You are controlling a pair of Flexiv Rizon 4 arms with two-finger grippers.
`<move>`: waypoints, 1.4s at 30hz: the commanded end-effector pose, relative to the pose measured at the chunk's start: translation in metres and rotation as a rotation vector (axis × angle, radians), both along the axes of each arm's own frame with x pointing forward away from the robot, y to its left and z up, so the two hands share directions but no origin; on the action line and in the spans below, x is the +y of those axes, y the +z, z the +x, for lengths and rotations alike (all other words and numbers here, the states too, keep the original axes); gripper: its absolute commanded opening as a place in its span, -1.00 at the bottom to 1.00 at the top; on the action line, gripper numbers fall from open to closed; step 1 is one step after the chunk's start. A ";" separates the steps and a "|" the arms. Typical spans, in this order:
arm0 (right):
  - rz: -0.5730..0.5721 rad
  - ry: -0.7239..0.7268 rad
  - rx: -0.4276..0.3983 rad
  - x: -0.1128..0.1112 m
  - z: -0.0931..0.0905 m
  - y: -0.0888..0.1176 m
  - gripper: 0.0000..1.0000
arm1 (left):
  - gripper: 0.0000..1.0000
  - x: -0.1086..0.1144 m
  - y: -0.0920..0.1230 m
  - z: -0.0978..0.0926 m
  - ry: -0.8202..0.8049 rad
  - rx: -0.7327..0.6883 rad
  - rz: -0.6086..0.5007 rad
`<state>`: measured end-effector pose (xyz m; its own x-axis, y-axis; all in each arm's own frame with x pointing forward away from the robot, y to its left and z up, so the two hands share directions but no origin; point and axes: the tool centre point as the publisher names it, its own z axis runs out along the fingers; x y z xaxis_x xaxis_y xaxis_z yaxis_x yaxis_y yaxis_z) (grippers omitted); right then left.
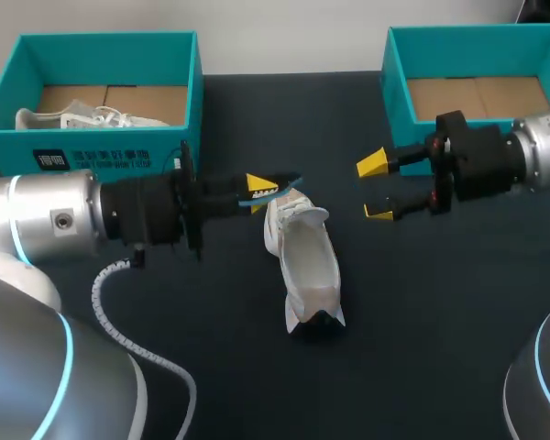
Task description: Take the shoe out of the shoebox, open the shoe tongue, remove and reinsert the insole, then place the shoe into the shoebox
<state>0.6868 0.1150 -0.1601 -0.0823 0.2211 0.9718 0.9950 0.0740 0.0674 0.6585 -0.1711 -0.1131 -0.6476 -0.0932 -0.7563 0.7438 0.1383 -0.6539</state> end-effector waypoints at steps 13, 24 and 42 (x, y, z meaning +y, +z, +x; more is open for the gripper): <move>0.000 -0.001 0.000 0.002 0.001 -0.001 1.00 | -1.00 0.009 -0.029 -0.011 0.049 -0.591 0.101; 0.000 -0.001 0.000 0.002 0.001 -0.001 1.00 | -1.00 0.001 -0.033 -0.006 0.030 -0.638 0.106; 0.037 0.038 -0.023 0.037 0.005 -0.001 1.00 | -1.00 -0.043 -0.040 -0.001 0.004 -0.739 0.124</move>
<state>0.6854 0.1417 -0.1579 -0.1121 0.1858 0.9762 0.9902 0.1033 0.0941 0.6499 -0.1974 -0.1508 0.0281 0.0157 -0.9995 0.9836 0.1780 0.0304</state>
